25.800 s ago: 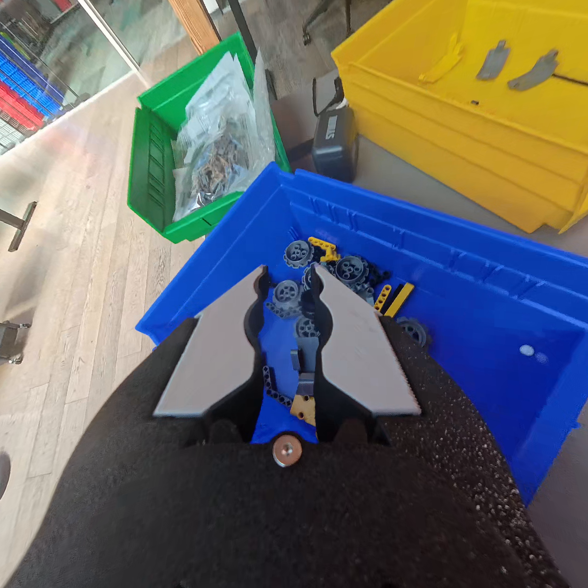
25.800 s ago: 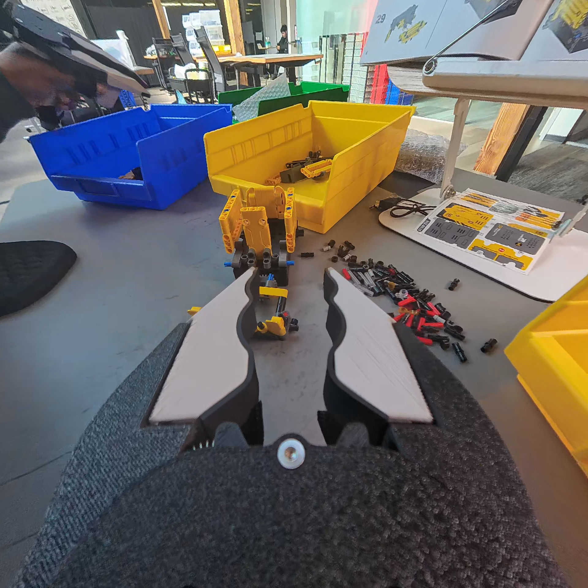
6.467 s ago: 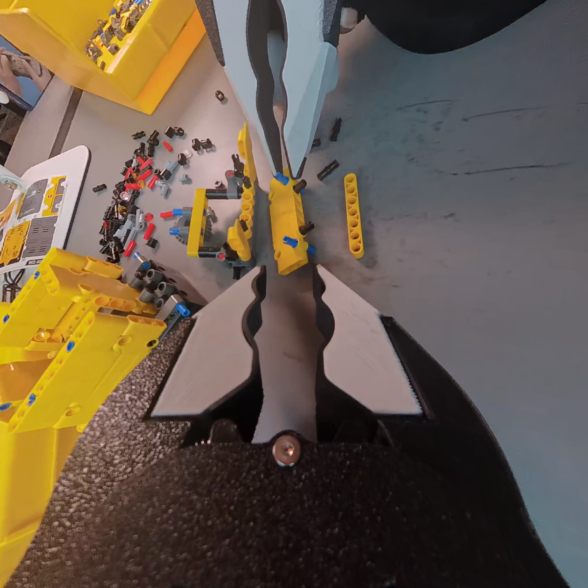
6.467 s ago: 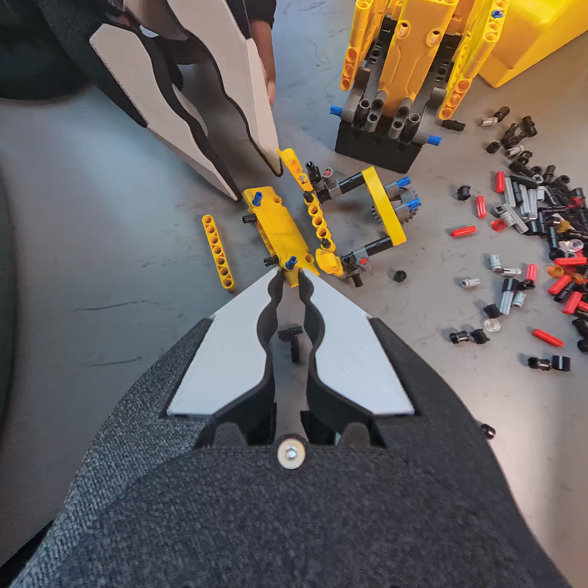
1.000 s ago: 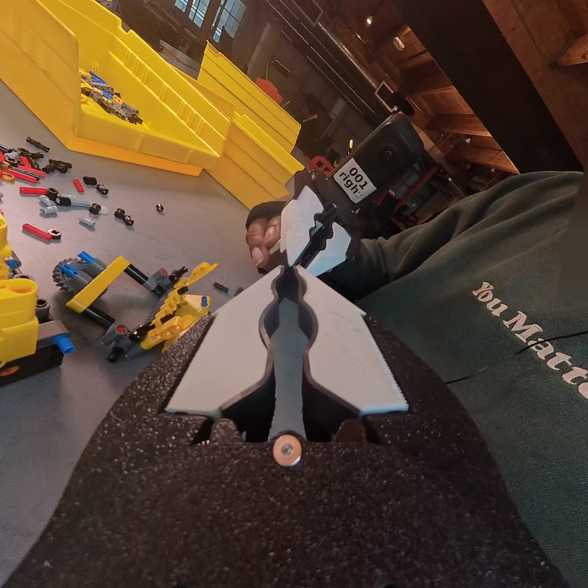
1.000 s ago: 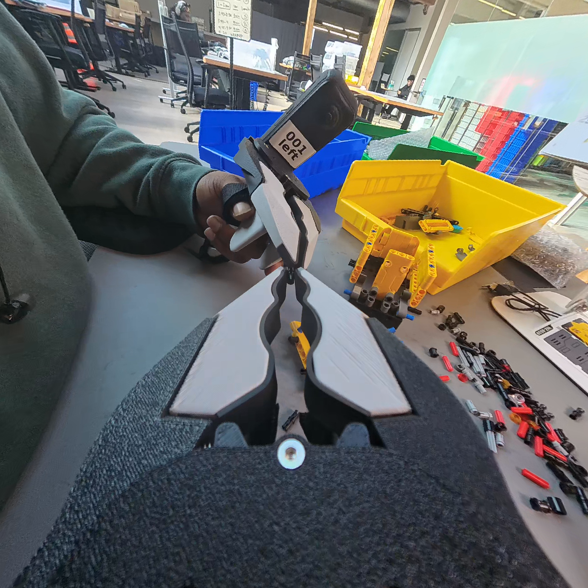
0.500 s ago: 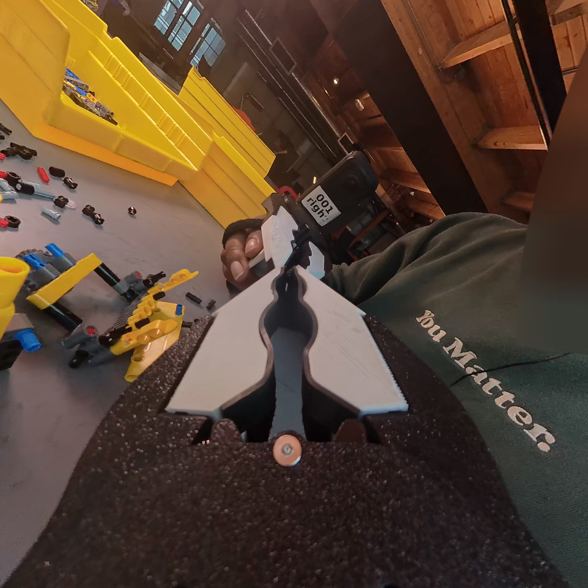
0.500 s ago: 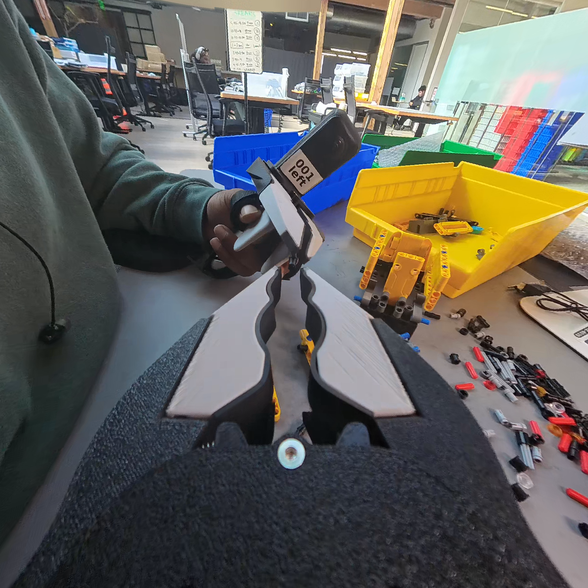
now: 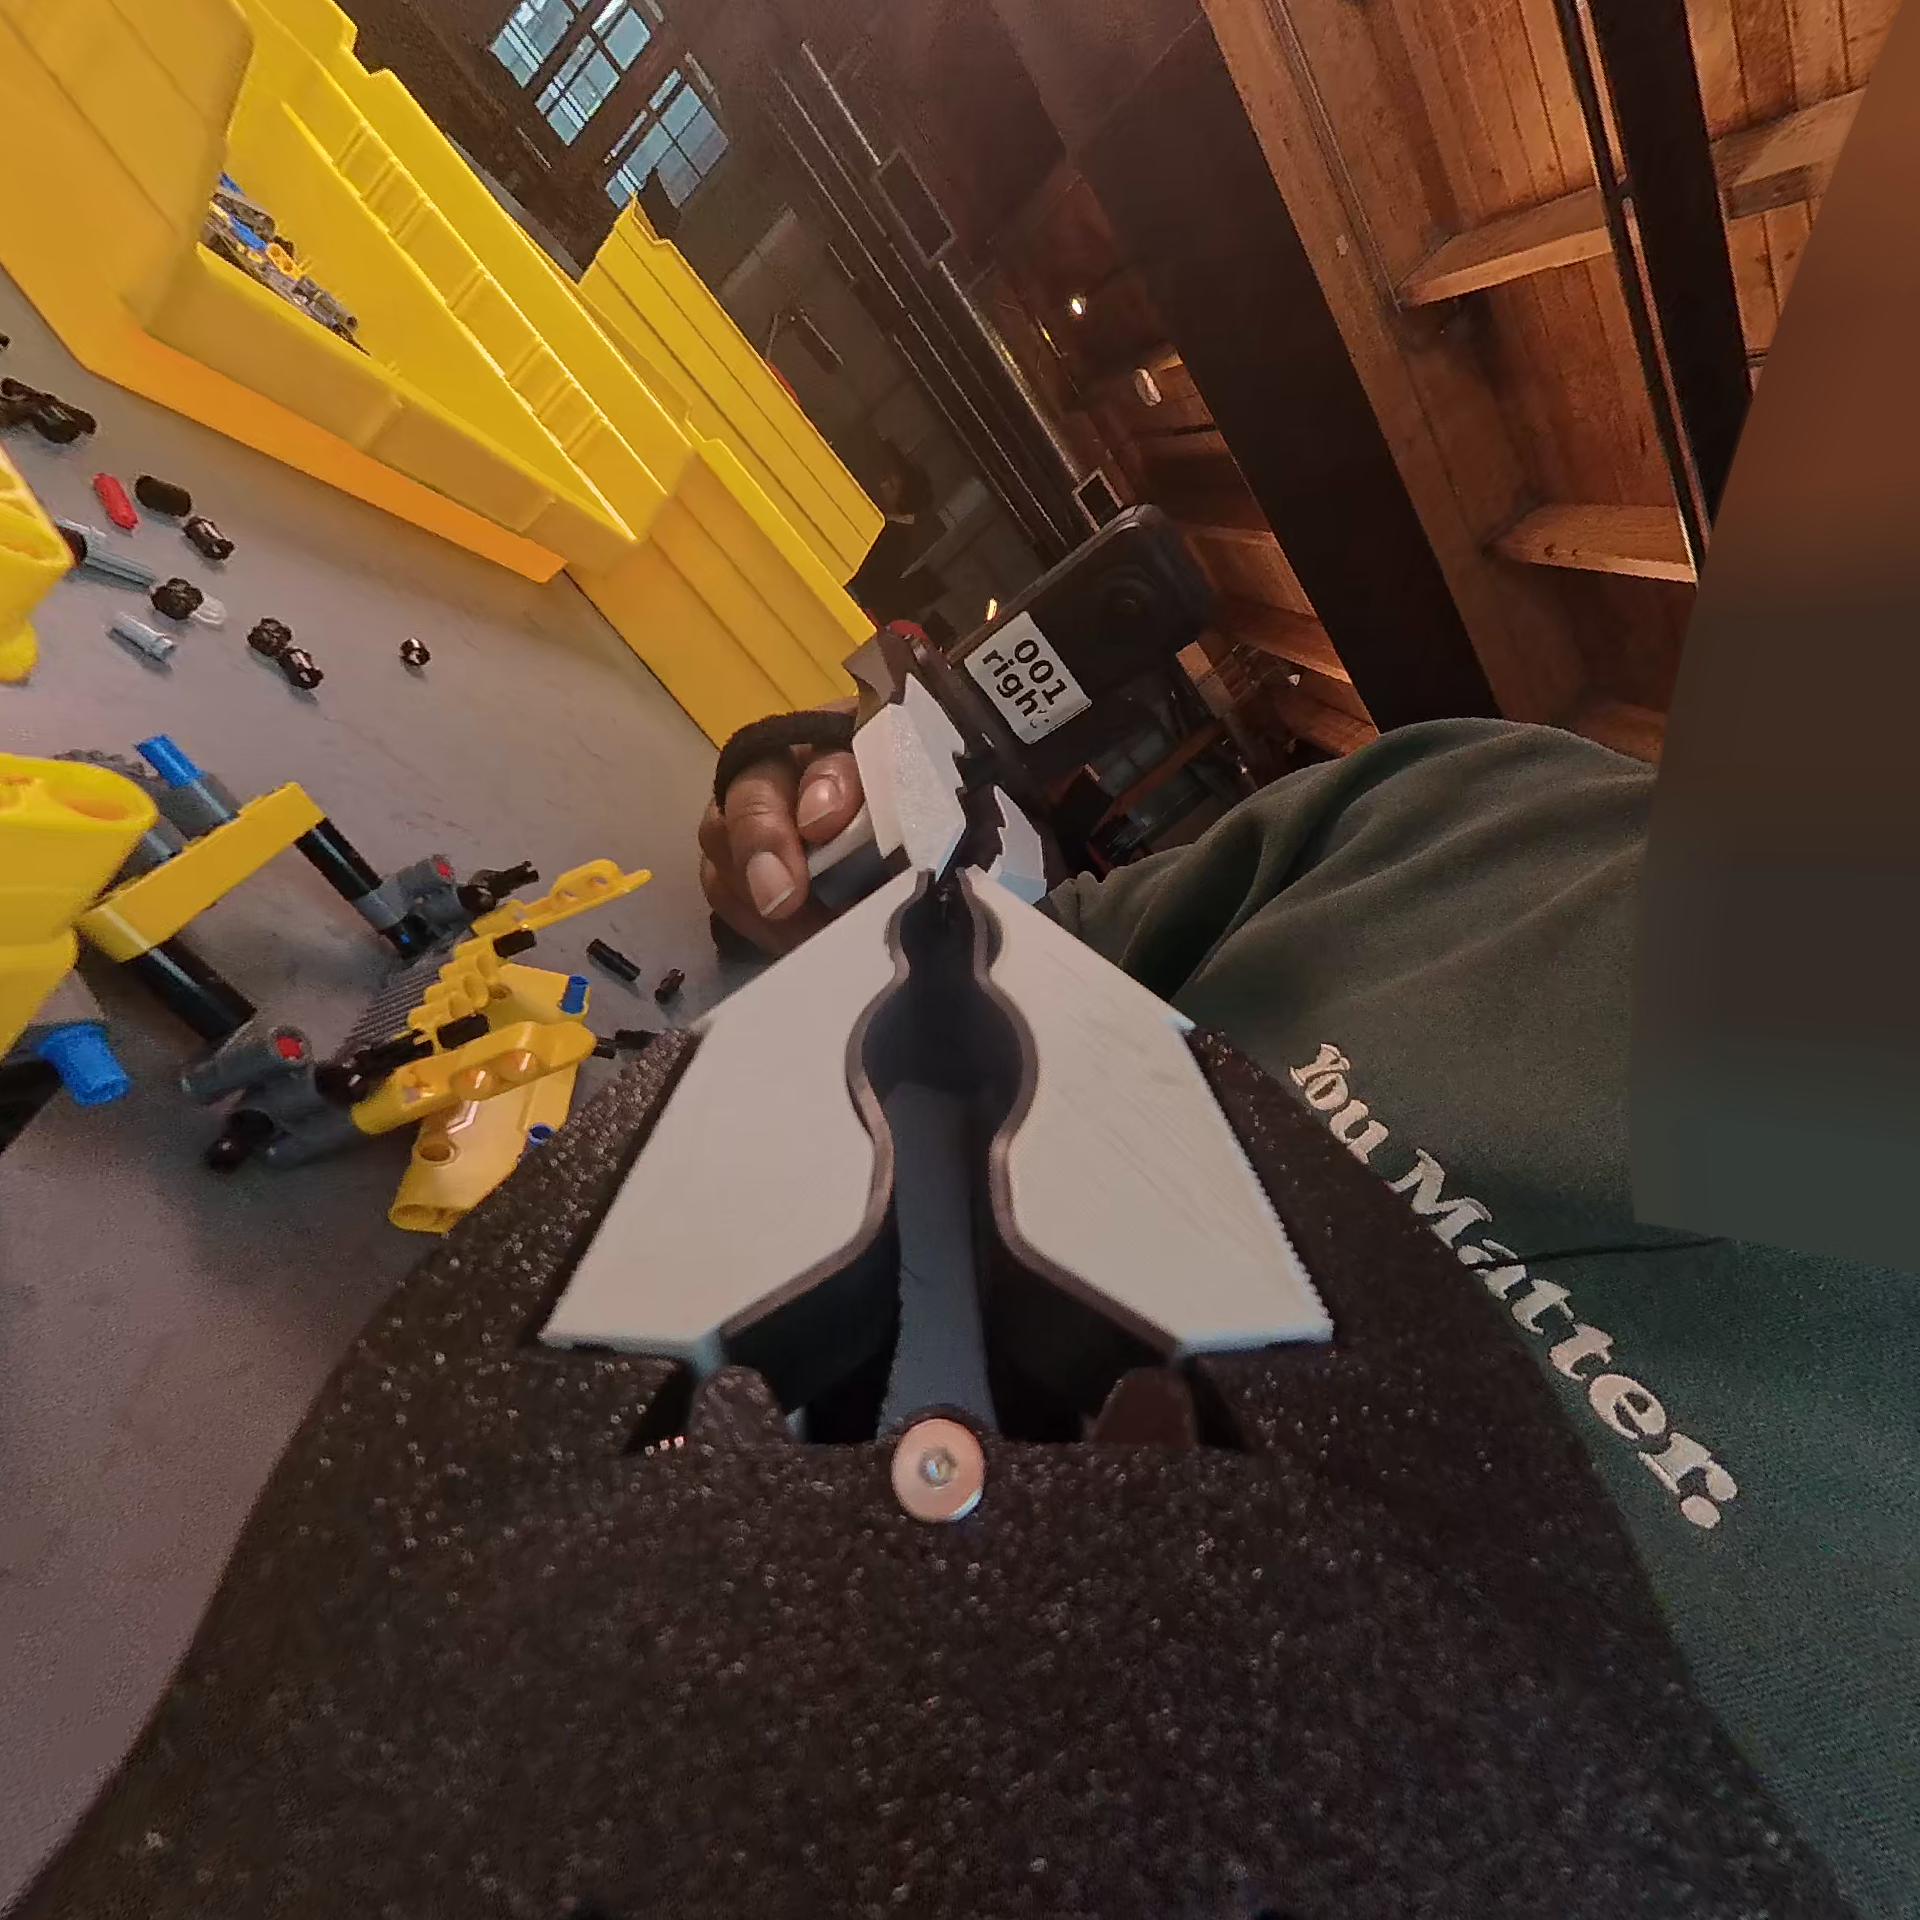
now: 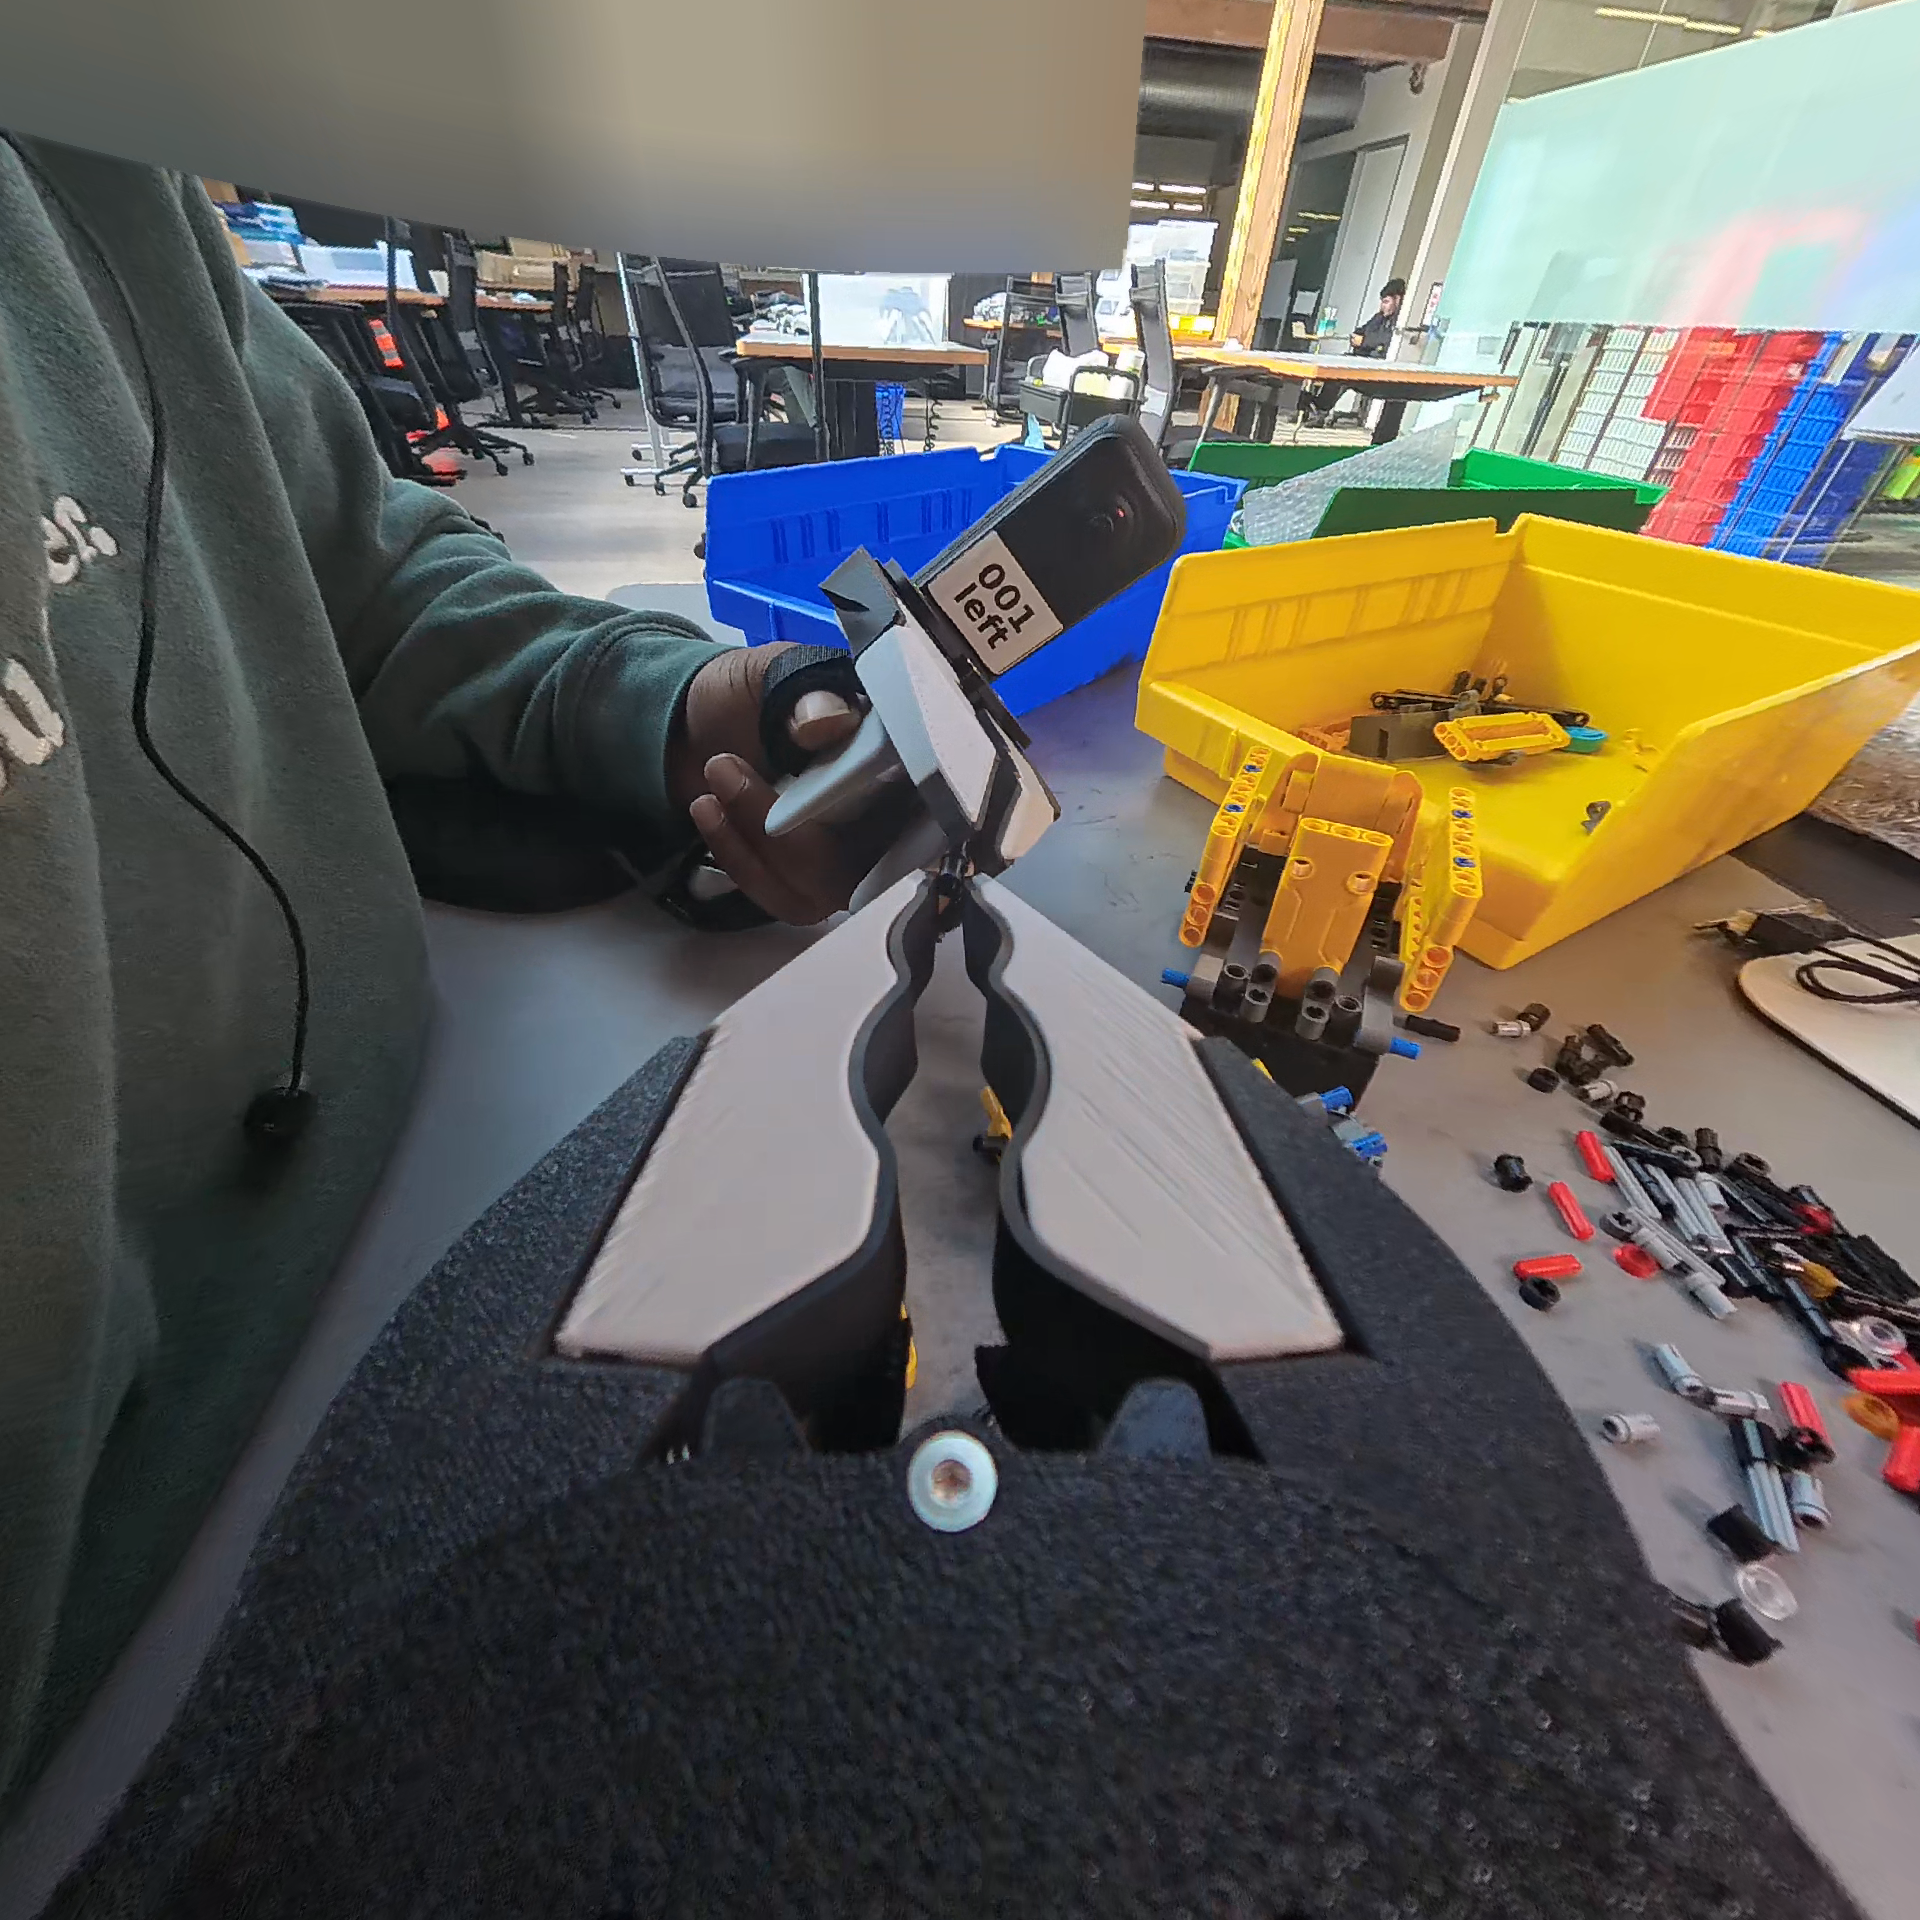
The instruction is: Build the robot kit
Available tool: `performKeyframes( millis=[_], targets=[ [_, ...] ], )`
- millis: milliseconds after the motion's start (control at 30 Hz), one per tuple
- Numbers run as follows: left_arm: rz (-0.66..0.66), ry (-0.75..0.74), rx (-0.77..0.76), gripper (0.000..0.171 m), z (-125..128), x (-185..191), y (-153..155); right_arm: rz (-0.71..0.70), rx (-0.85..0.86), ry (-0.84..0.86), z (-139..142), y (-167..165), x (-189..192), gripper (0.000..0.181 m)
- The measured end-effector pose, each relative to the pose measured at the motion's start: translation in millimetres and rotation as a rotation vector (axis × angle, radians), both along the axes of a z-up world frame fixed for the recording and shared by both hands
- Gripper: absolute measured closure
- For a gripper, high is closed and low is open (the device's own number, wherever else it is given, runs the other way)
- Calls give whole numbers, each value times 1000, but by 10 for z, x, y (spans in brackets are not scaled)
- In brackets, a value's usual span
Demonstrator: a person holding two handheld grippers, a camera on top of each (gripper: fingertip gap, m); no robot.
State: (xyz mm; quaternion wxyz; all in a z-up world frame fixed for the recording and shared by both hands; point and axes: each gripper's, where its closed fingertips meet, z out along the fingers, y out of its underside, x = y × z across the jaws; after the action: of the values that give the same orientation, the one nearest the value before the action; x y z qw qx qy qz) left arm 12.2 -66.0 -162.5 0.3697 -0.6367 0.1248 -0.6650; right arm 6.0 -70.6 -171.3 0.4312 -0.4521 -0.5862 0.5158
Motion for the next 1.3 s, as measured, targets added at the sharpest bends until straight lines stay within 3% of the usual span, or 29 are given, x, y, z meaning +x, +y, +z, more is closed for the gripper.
performKeyframes(
  millis=[333,1033,1300],
  targets=[
    [-9,-25,-26,169,-14,11,14,-27,2,11,20,73,22,169],
    [-66,-105,-43,168,65,51,-55,-18,36,48,140,-26,61,178],
    [-68,-42,24,163,65,88,-103,-1,-8,80,244,-10,144,178]
  ],
)
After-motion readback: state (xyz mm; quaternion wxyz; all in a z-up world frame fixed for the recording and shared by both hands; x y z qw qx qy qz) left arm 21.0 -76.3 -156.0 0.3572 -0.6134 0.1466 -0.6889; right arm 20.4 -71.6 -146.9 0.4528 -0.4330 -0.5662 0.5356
